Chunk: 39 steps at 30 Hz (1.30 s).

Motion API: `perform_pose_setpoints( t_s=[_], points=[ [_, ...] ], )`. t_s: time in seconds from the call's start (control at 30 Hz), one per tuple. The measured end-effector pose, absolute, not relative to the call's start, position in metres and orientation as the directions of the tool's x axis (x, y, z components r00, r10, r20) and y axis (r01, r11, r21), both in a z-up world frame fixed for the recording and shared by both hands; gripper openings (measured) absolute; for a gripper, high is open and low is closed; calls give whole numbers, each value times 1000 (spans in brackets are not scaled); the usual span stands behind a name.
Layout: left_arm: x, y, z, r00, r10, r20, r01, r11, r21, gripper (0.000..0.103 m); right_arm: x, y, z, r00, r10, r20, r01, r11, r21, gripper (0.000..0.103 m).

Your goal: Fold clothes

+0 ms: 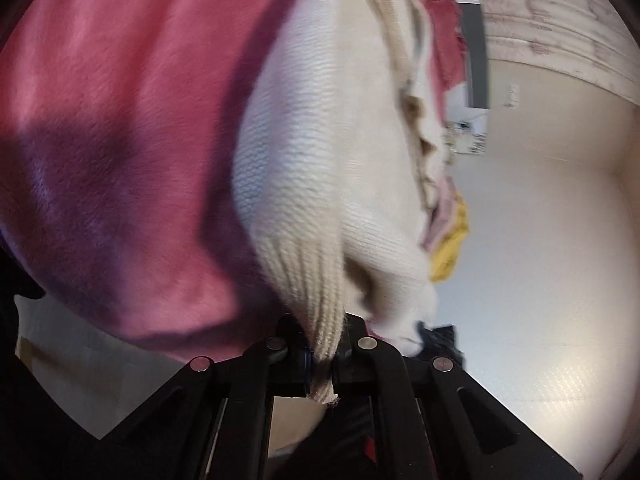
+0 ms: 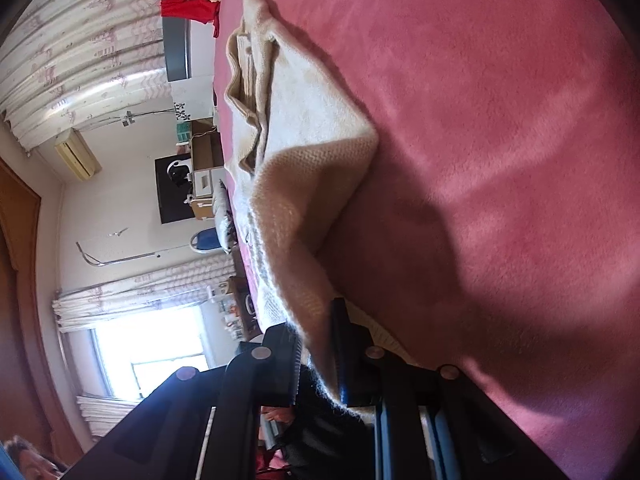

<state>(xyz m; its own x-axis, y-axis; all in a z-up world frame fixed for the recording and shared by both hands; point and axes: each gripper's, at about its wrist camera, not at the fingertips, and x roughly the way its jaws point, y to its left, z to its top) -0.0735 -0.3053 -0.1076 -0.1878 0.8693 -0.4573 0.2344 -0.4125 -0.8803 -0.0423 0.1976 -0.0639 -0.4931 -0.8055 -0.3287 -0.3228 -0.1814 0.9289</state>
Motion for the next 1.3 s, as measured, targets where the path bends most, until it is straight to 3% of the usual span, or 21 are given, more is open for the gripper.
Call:
perform_pose_setpoints(
  t_s=[0.07, 0.3, 0.5, 0.7, 0.9, 1.1, 1.3],
  points=[
    [-72, -309, -95, -188, 904, -385, 203, -348, -915, 6, -42, 198, -58, -485, -806, -341, -304, -210, 929, 11],
    [-58, -350, -63, -261, 930, -258, 153, -225, -962, 6, -30, 193, -40, -401, -785, -472, -283, -384, 879, 7],
    [-50, -369, -66, -285, 934, -213, 160, -173, -972, 6, -13, 176, -46, -319, -791, -522, -302, -437, 847, 6],
    [-63, -379, -62, -233, 959, -162, 173, -123, -977, 6, -21, 164, -53, -255, -861, -440, -345, -344, 873, 6],
    [-126, -389, -45, -258, 964, -72, 169, -29, -985, 6, -108, 173, -4, -232, -884, -406, -250, -349, 903, 6],
    [-229, -379, -43, -402, 915, -12, 178, 65, -982, 6, -247, 219, 13, -421, -838, -347, -233, -270, 934, 6],
    [-313, -365, -88, -492, 861, -130, 320, 39, -947, 6, -340, 247, -41, -488, -772, -407, -404, -213, 890, 6]
  ],
)
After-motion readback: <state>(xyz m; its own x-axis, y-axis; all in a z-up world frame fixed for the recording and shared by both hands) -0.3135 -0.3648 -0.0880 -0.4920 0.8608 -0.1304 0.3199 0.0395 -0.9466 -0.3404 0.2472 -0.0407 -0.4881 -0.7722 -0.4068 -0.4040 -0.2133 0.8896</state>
